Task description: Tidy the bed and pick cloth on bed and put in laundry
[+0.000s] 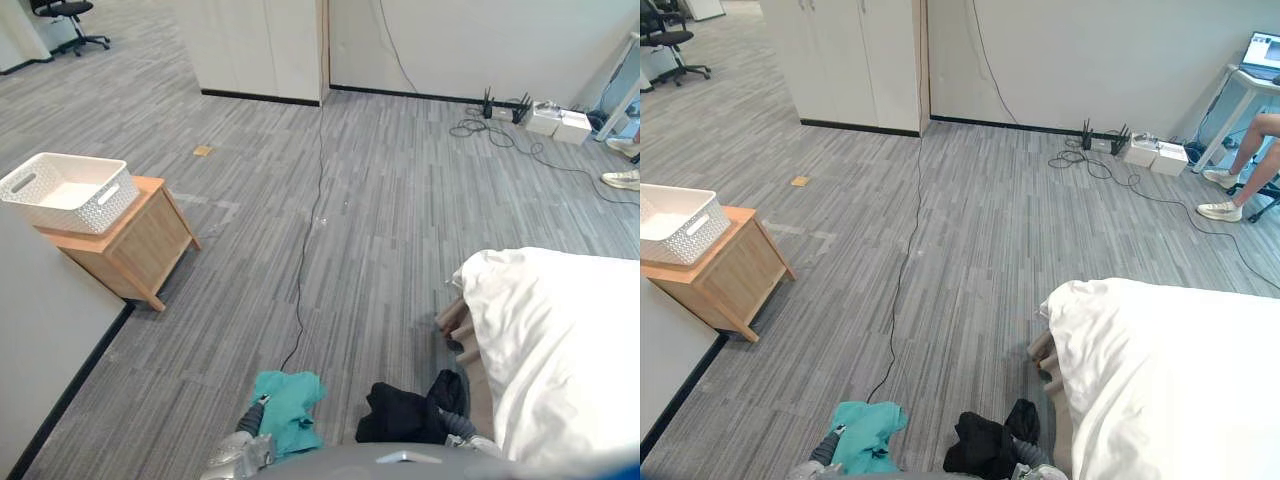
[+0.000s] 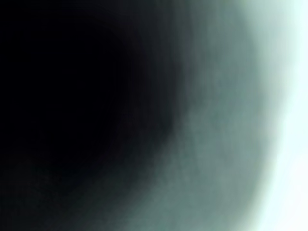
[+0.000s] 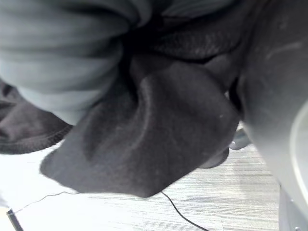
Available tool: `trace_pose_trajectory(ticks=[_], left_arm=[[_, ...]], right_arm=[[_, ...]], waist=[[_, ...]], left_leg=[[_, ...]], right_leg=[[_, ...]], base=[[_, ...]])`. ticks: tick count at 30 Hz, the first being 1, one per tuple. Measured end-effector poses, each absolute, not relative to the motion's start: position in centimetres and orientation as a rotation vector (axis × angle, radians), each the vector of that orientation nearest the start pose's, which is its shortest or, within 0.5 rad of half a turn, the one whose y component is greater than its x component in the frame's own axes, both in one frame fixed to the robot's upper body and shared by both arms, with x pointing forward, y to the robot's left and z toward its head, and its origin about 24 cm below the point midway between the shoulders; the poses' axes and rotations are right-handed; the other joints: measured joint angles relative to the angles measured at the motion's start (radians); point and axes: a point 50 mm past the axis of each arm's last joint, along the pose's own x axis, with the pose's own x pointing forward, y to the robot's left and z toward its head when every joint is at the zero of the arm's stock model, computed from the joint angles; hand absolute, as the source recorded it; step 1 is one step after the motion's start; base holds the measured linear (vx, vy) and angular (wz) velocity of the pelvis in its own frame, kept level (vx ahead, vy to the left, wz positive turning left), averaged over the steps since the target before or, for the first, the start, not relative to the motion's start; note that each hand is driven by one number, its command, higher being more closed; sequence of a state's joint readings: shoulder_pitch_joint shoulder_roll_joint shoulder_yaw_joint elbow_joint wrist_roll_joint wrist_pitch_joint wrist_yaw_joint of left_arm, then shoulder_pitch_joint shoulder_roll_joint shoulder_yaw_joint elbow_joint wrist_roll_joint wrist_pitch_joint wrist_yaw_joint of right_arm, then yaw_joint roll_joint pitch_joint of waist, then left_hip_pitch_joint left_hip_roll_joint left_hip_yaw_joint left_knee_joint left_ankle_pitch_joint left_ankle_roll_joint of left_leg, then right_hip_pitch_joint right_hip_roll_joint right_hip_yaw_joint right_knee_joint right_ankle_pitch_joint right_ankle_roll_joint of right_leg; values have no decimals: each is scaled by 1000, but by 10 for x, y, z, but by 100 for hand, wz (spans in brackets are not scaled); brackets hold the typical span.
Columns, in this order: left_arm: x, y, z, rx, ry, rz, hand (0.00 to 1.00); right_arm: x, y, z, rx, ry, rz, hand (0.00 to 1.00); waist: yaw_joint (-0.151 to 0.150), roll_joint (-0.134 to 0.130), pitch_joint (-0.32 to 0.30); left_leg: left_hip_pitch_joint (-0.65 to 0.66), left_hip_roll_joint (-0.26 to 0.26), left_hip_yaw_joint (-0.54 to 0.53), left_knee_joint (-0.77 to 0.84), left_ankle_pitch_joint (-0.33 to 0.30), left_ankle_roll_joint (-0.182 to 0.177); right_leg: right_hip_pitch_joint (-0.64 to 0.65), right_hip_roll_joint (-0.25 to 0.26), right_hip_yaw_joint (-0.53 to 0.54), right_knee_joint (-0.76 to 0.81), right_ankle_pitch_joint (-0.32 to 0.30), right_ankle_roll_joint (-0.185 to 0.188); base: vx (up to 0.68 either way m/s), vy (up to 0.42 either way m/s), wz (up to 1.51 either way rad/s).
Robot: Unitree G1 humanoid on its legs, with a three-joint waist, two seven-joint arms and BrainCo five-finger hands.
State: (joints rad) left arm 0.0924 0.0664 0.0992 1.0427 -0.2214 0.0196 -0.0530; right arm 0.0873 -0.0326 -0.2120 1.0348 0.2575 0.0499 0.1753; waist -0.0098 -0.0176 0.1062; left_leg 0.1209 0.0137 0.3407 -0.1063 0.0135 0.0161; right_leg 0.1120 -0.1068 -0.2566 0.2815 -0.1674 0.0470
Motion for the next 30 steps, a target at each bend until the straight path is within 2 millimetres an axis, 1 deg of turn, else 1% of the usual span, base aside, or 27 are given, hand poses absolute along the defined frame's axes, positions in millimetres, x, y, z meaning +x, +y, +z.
trace_pose_trajectory(ticks=[1,2,3,4,5,6,9,10,11,12,13,14,16,17,18,19,20,21,22,23,24,25,26,27,28,29,30], left_arm=[[93,184,-163,-218,1117,220,100],[96,186,-163,-207,1119,222,100],[96,189,-163,-201,1121,226,100],[95,195,-162,-190,1124,239,100],[94,200,-162,-190,1122,256,100],[94,202,-161,-189,1121,262,100],[98,203,-160,-213,1107,288,100],[98,206,-160,-213,1102,299,100],[98,205,-160,-202,1116,297,100],[99,203,-161,-199,1120,294,100],[100,200,-161,-204,1117,291,100],[99,199,-161,-205,1121,293,100],[99,197,-161,-199,1123,288,100],[99,197,-162,-198,1123,289,100],[98,198,-162,-195,1124,293,100],[98,198,-161,-194,1122,303,100],[99,199,-161,-203,1114,319,100],[100,200,-160,-216,1098,341,100],[106,202,-156,-238,1047,364,100],[109,202,-155,-242,1032,368,100],[112,202,-154,-245,1015,374,100],[113,206,-152,-232,1002,385,100],[116,207,-151,-230,995,387,100],[117,206,-151,-231,989,386,100],[121,205,-150,-240,971,390,100],[124,203,-149,-268,951,399,100],[125,201,-149,-271,952,393,100]], right_arm=[[96,-185,-162,418,1069,-230,100],[100,-188,-159,424,1040,-240,100],[102,-187,-158,430,1029,-241,100],[103,-188,-158,444,1019,-257,100],[100,-185,-159,481,1022,-278,100],[98,-184,-160,491,1023,-287,100],[95,-186,-161,508,1028,-310,100],[95,-184,-161,514,1030,-309,100],[92,-184,-162,528,1032,-322,100],[89,-186,-163,533,1036,-337,100],[86,-190,-162,537,1031,-365,100],[83,-191,-163,534,1037,-376,100],[80,-192,-164,561,1037,-407,100],[79,-192,-164,566,1038,-409,100],[77,-191,-164,577,1040,-414,100],[74,-190,-165,585,1047,-421,100],[72,-190,-165,584,1051,-421,100],[73,-191,-164,580,1050,-416,100],[72,-195,-164,575,1048,-416,100],[71,-198,-163,565,1051,-415,100],[70,-201,-163,541,1062,-403,100],[70,-203,-164,505,1080,-379,100],[69,-204,-164,481,1095,-366,100],[70,-203,-164,470,1100,-356,100],[76,-202,-164,458,1098,-334,100],[83,-198,-164,462,1095,-305,100],[88,-197,-163,454,1094,-276,100]], waist=[[1,8,13],[1,-1,23],[-1,1,23],[-13,-13,29],[-16,-31,34],[-16,-37,36],[-15,-43,37],[-11,-59,43],[-13,-75,42],[-15,-68,42],[-12,-50,56],[-12,-44,53],[-13,-28,49],[-10,-29,49],[-9,-27,46],[-7,-25,36],[-2,-21,32],[3,-16,32],[1,10,26],[0,26,28],[-1,33,30],[3,32,39],[8,31,35],[10,31,36],[14,25,41],[22,16,47],[28,18,51]], left_leg=[[1,5,0,0,0,0],[4,3,0,1,-1,1],[10,2,-4,1,-2,2],[22,2,-25,1,-2,3],[33,7,-41,1,-2,3],[36,9,-50,1,-2,3],[32,14,-59,2,-2,3],[31,-1,-58,1,-2,2],[34,-10,-57,5,-3,-5],[29,-3,-49,29,-7,-13],[21,15,-46,63,-30,-23],[21,21,-48,63,-33,-29],[45,39,-50,39,-37,-45],[55,42,-52,35,-43,-51],[69,50,-57,41,-68,-60],[68,63,-57,83,-114,-74],[36,83,-46,194,-169,-84],[-58,125,-51,450,-255,-101],[-192,203,-69,746,-270,-116],[-230,233,-80,854,-248,-131],[-267,275,-82,994,-193,-145],[-321,312,-87,1143,-133,-144],[-354,308,-92,1170,-203,-136],[-370,297,-87,1152,-231,-128],[-406,257,-68,1082,-277,-100],[-439,195,-50,941,-285,-87],[-440,144,-52,747,-233,-95]], right_leg=[[-60,-8,13,114,2,2],[-137,-28,44,268,10,5],[-171,-37,53,333,12,1],[-196,-40,68,391,-15,-2],[-199,-33,79,376,-38,1],[-197,-33,79,353,-39,-1],[-191,-37,79,108,-33,4],[-184,-49,80,2,-6,12],[-183,-57,54,-8,19,19],[-183,-58,43,-8,17,18],[-173,-53,19,-8,17,20],[-171,-51,10,-9,15,17],[-151,-37,-11,-16,4,-5],[-140,-34,-16,-19,-1,-11],[-120,-29,-26,-25,-15,-20],[-98,-22,-32,-36,-36,-37],[-83,-20,-33,-42,-54,-33],[-66,-10,-36,-37,-72,-33],[-49,9,-38,-29,-91,-31],[-26,19,-37,-37,-98,-29],[25,36,-29,-64,-100,-27],[93,40,-19,-110,-97,-27],[151,30,-9,-144,-98,-29],[174,19,-4,-158,-99,-30],[207,-15,1,-183,-101,-33],[215,-63,3,-177,-106,-38],[214,-93,6,-161,-110,-29]], base=[[-111,68,-10],[-87,39,-4],[-40,-6,19],[7,-52,42],[17,-63,47],[45,-91,47],[-58,-107,24],[-14,-143,14],[62,-143,13],[173,-127,21],[159,-95,10],[209,-95,15],[247,-60,9],[287,-40,6],[314,-15,3],[358,5,-7],[326,17,-13],[327,19,-13],[306,21,-7],[296,38,-11],[245,67,-19],[234,67,-24],[158,67,-24],[66,99,-27],[-43,163,-32],[51,210,-38],[52,214,-42]])
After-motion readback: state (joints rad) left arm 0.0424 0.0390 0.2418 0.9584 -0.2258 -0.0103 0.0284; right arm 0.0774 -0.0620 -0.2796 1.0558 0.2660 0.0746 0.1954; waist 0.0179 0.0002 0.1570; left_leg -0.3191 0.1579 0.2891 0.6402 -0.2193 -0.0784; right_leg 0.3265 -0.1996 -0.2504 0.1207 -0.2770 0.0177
